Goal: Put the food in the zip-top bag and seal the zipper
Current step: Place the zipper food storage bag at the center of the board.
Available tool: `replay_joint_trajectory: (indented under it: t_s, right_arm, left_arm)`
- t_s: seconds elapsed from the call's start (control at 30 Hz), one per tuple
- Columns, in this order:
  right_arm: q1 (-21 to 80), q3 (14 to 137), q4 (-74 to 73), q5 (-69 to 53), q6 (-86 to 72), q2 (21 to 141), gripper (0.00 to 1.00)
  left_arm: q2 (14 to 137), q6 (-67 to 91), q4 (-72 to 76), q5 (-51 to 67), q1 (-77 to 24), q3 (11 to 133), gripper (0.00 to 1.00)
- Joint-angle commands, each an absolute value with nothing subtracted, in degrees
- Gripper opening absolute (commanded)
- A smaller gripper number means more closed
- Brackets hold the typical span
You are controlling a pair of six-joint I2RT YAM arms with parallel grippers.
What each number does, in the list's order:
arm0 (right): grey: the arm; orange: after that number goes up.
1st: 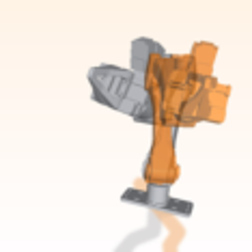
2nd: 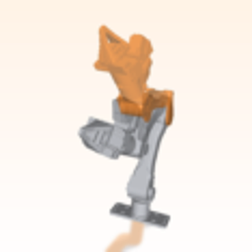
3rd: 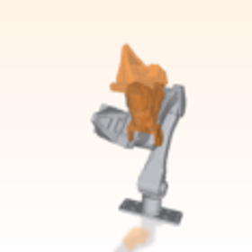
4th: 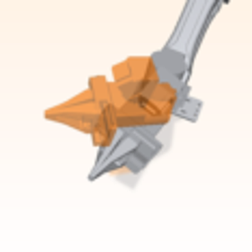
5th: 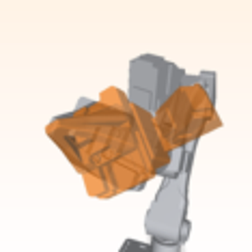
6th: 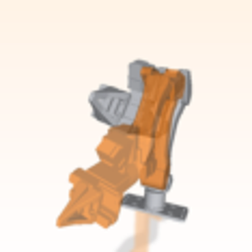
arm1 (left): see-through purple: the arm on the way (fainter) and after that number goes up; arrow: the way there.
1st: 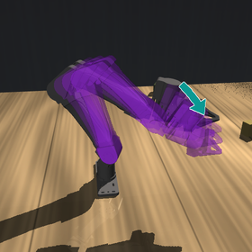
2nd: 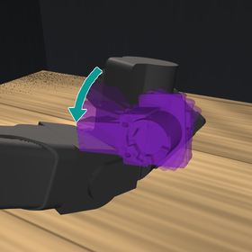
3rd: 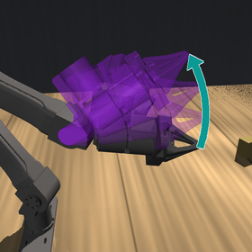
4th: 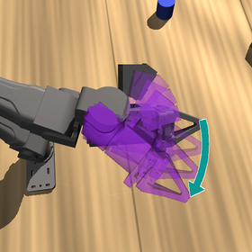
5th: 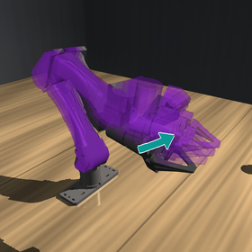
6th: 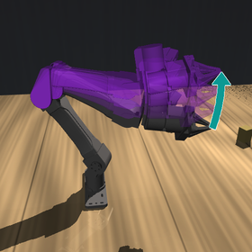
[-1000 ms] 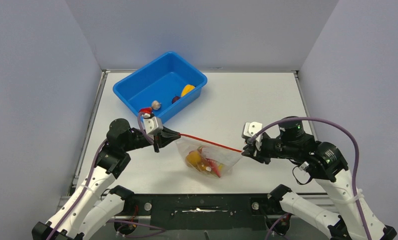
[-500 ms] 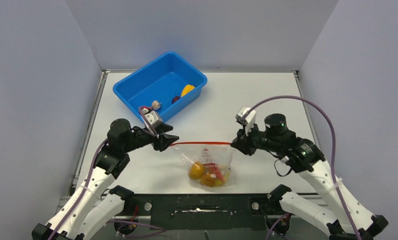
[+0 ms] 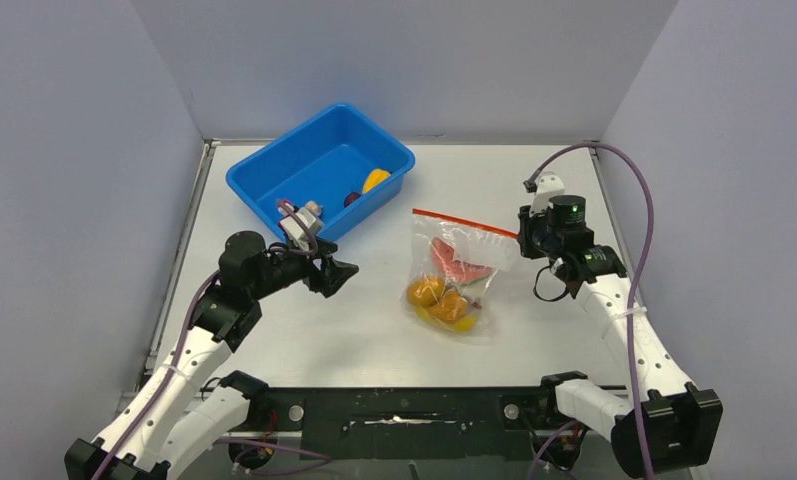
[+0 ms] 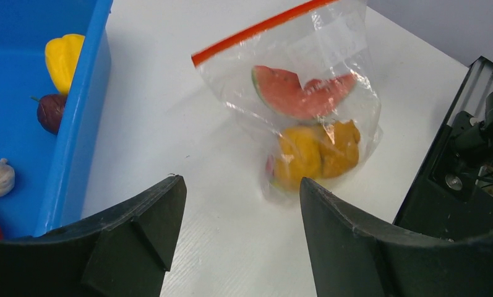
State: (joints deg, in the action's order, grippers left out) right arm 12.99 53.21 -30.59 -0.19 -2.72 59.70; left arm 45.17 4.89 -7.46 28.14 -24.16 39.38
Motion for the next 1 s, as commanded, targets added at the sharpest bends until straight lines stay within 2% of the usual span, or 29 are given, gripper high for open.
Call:
replay_joint_trajectory:
  t_s: [0.0,0.13,0.3,0.5,0.6,0.97]
  right_arm:
    - [7.4,52.2,-20.7,-1.8,-4.7,62.6,0.01]
    - [6.5,53.3,-19.8,1.8,-6.6,64.6,0.16]
    - [6.4,56.5,-21.9,1.3,-7.4,63.6,0.33]
    - [6.4,59.2,-23.1,-1.9,-12.2,58.0,0.74]
    - [6.4,60.2,-23.2,-4.4,-13.8,55.0,0.98]
    - [6.4,68.0,-33.8,-4.2,-24.7,51.6,0.98]
  left_arm:
    - [45.6,7.3,-5.2,25.4,-23.8,41.5,0.68]
    - [46.5,10.4,-3.4,23.8,-23.9,40.9,0.7]
    - [47.3,15.5,-2.6,15.3,-23.9,40.9,0.72]
    - [47.6,19.0,-2.2,4.1,-23.9,41.5,0.73]
    - [48.7,16.8,-4.3,-0.1,-23.8,43.8,0.74]
    - [48.7,18.9,-6.7,-0.9,-23.8,51.1,0.75]
